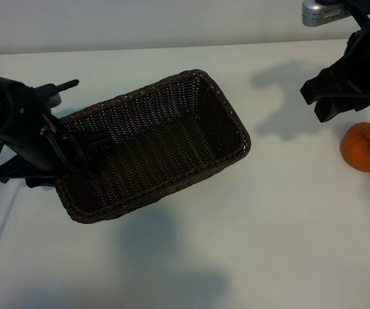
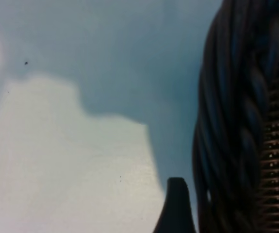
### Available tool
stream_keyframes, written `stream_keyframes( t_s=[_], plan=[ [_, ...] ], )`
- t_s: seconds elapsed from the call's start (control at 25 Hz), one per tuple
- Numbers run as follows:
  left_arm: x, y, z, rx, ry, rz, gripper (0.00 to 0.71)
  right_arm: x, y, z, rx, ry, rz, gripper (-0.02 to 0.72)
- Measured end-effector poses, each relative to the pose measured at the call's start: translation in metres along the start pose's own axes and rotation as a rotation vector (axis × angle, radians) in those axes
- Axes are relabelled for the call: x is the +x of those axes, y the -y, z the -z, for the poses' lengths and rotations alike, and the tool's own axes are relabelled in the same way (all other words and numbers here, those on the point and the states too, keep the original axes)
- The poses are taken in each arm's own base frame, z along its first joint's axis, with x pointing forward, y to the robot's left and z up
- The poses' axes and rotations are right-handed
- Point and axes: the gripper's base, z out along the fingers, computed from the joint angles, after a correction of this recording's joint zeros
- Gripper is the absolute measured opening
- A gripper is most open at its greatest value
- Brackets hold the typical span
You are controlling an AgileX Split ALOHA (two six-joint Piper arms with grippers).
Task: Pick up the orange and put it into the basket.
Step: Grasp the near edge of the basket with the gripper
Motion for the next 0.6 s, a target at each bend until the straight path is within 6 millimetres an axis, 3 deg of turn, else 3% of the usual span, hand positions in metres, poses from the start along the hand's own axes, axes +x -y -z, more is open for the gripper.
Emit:
stream_keyframes(
  t_s=[0.44,0.52,0.6],
  plan=[
    [0.004,-0.002,-0.016,-0.04,-0.056,0.0,0.582,0.0,0.0,0.0,0.0,0.0,0.0,0.505],
    [0.004,-0.002,-0.017,-0.04,-0.056,-0.001,0.538,0.0,0.0,0.0,0.0,0.0,0.0,0.505],
    [0.004,-0.002,-0.017,-0.04,-0.055,0.001,0.434,0.0,0.0,0.0,0.0,0.001,0.0,0.505]
  ],
)
